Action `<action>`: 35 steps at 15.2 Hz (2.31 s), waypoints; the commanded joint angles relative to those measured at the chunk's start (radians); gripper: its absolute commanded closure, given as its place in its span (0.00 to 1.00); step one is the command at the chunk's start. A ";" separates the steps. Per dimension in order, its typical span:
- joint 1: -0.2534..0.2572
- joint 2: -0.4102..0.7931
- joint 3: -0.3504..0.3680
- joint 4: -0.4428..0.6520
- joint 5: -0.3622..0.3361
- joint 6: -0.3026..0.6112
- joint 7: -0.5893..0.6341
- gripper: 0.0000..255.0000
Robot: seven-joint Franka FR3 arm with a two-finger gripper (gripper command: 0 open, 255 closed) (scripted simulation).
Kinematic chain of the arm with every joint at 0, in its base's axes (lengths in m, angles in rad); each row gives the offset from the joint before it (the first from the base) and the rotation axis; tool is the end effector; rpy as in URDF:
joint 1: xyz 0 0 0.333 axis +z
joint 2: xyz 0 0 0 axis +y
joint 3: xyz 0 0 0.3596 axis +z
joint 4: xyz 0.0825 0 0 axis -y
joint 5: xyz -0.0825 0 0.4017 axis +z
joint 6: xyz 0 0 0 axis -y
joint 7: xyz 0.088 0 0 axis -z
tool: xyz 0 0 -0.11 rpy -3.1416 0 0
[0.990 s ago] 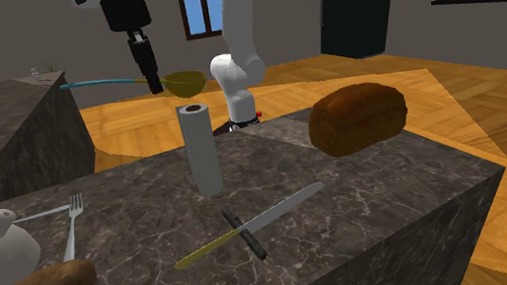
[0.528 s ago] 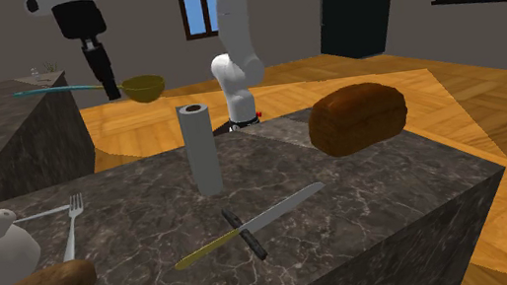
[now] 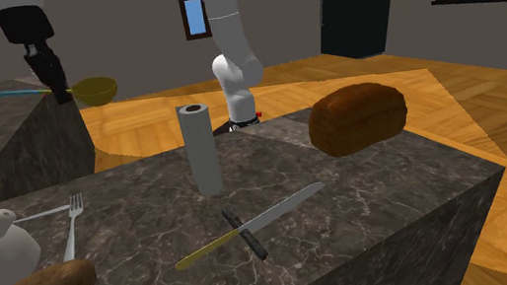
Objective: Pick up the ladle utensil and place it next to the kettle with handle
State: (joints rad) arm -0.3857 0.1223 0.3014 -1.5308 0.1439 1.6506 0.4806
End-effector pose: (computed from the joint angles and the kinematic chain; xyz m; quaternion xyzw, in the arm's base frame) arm 0.6172 -0.0493 0.6236 -0.9546 0.2840 0.0162 0.0882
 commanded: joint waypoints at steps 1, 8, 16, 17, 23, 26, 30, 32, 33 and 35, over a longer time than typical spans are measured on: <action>-0.014 0.053 -0.014 0.067 -0.014 -0.020 -0.027 1.00; -0.017 0.040 -0.015 -0.044 -0.008 0.077 -0.044 1.00; -0.017 0.040 -0.016 -0.151 -0.005 0.183 -0.060 1.00; -0.017 0.041 -0.016 -0.163 -0.005 0.195 -0.062 1.00; -0.016 0.053 -0.016 -0.229 -0.005 0.272 -0.072 1.00; -0.015 0.061 -0.016 -0.258 -0.006 0.310 -0.076 1.00; -0.014 0.076 -0.016 -0.294 -0.007 0.359 -0.081 1.00; -0.013 0.084 -0.016 -0.311 -0.008 0.384 -0.084 1.00; -0.013 0.088 -0.017 -0.319 -0.008 0.396 -0.085 1.00; -0.012 0.098 -0.017 -0.334 -0.009 0.420 -0.087 1.00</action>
State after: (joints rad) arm -0.3987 0.2148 0.2842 -1.8578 0.1355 2.0578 0.3931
